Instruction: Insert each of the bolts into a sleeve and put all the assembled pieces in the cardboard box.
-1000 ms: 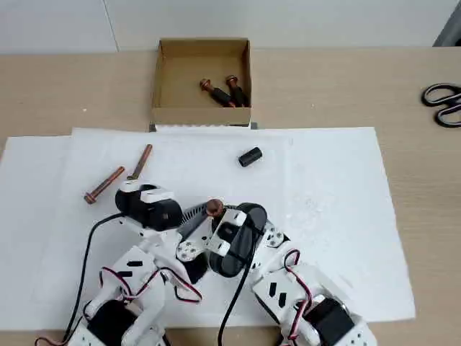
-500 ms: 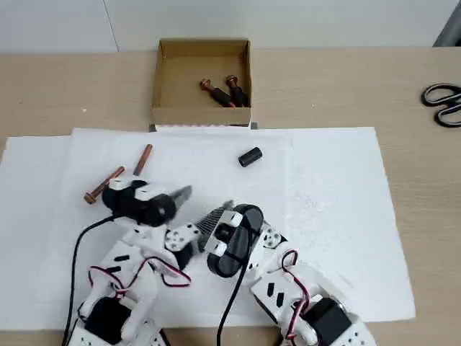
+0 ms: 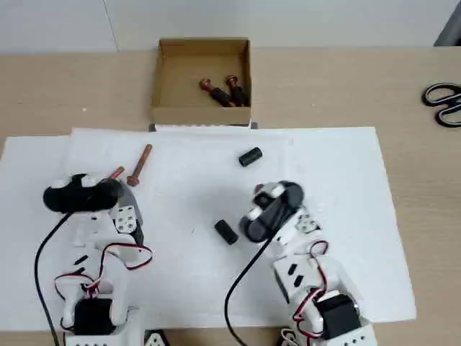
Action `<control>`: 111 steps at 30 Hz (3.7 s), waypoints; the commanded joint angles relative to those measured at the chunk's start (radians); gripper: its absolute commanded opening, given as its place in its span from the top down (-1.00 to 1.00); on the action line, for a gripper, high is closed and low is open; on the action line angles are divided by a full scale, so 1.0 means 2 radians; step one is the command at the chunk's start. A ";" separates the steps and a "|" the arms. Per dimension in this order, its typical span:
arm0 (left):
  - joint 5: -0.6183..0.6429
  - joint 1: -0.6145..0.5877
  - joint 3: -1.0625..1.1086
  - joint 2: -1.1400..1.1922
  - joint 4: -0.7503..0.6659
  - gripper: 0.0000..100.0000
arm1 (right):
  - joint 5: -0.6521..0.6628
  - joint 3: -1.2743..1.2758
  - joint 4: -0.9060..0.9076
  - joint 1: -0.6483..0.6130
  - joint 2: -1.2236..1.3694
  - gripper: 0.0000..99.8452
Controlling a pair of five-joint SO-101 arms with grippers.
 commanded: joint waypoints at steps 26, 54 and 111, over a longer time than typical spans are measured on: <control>0.016 -0.002 0.062 -0.004 0.021 0.99 | -0.133 -0.090 0.096 0.079 0.093 1.00; 0.019 -0.002 0.062 -0.004 0.024 0.99 | -0.131 -0.499 -0.030 0.054 0.682 1.00; 0.029 -0.006 0.062 -0.004 0.024 0.99 | -0.059 -1.060 0.030 0.025 1.160 0.81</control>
